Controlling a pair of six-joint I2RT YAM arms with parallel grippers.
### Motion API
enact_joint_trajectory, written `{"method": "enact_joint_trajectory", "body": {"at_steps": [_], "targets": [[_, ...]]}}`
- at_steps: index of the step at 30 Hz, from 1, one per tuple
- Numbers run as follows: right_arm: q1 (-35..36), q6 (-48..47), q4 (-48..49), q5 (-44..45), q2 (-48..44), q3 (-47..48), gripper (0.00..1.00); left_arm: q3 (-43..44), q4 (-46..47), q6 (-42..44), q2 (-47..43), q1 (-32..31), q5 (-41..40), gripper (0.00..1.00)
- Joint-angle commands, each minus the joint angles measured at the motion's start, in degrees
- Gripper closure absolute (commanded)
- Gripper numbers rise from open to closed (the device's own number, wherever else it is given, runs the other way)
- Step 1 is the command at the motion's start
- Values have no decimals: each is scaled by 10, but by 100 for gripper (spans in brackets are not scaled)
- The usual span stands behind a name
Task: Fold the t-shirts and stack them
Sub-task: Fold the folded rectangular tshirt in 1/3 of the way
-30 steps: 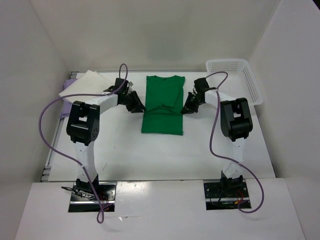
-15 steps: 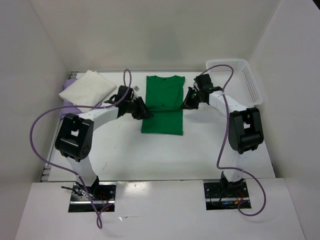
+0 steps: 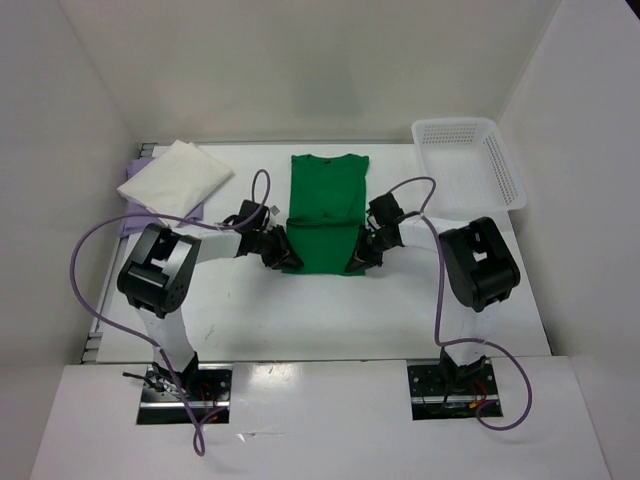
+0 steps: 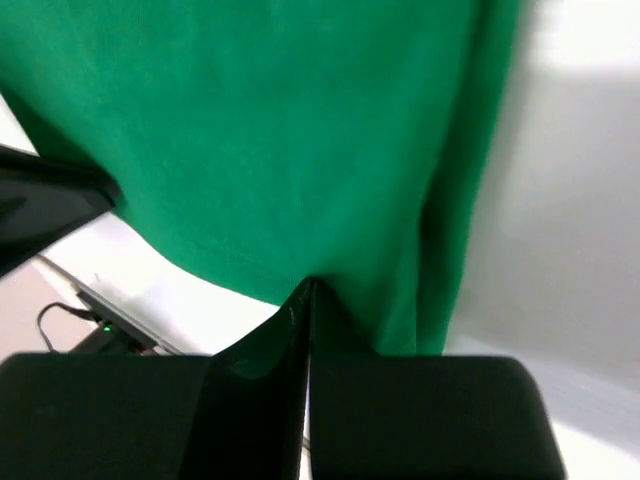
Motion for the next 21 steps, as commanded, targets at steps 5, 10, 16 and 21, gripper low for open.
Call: {"method": "enact_joint_trajectory", "body": {"at_steps": [5,10,16,21], "targets": [[4,16,30,34,-41,-116,100,-122,-47,42,-71,-2,-30,70],[19,21,-3,28,-111,-150,99,-139,-92,55,-138,3,-55,70],[11,-26,-95,41,-138,-11,89,-88,-142,55,-223,3,-61,70],[11,-14,-53,-18,-90,60,88,-55,-98,20,-208,3,-24,69]]}}
